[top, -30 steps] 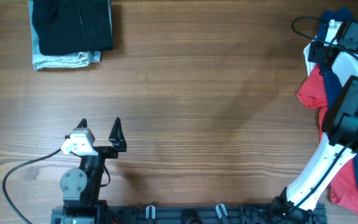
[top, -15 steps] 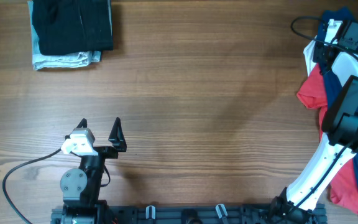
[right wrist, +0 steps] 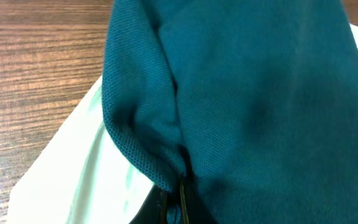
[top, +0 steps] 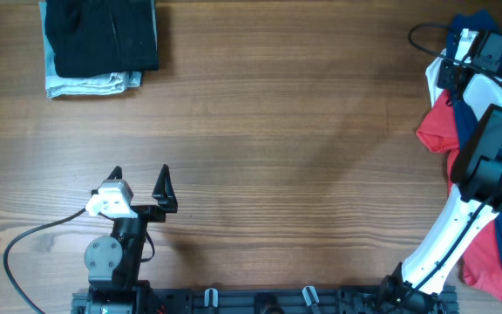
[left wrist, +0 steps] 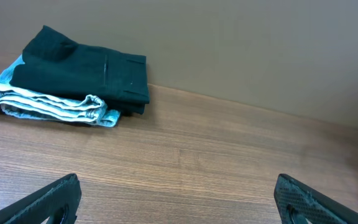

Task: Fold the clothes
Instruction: 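Reach the right gripper to the clothes pile and grasp the teal shirt, then pull the teal shirt left with the right gripper and drop it mid-table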

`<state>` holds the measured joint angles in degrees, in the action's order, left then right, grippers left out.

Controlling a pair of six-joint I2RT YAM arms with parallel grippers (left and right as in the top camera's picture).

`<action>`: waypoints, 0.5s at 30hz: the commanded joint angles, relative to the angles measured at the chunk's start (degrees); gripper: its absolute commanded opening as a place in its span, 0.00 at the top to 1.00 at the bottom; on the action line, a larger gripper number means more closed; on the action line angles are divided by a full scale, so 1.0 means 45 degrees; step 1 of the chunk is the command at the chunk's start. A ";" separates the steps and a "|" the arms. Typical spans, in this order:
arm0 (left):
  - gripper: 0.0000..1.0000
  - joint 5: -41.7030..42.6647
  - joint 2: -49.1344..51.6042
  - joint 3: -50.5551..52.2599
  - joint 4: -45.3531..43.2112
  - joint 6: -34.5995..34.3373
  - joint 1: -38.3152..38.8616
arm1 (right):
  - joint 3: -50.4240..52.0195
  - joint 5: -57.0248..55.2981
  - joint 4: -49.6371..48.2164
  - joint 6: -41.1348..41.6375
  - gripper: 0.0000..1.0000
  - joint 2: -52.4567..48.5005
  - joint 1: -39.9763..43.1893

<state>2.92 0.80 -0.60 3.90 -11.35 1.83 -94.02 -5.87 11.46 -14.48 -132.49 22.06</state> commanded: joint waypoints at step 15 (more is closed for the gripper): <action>0.00 0.0102 -0.0117 0.0063 0.0058 0.0199 0.0068 | -0.0277 0.2108 0.2633 0.2977 0.96 0.5901 -0.2370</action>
<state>2.92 0.78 -0.60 3.90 -11.35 1.83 -94.02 -2.31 22.74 -3.64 -109.45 16.69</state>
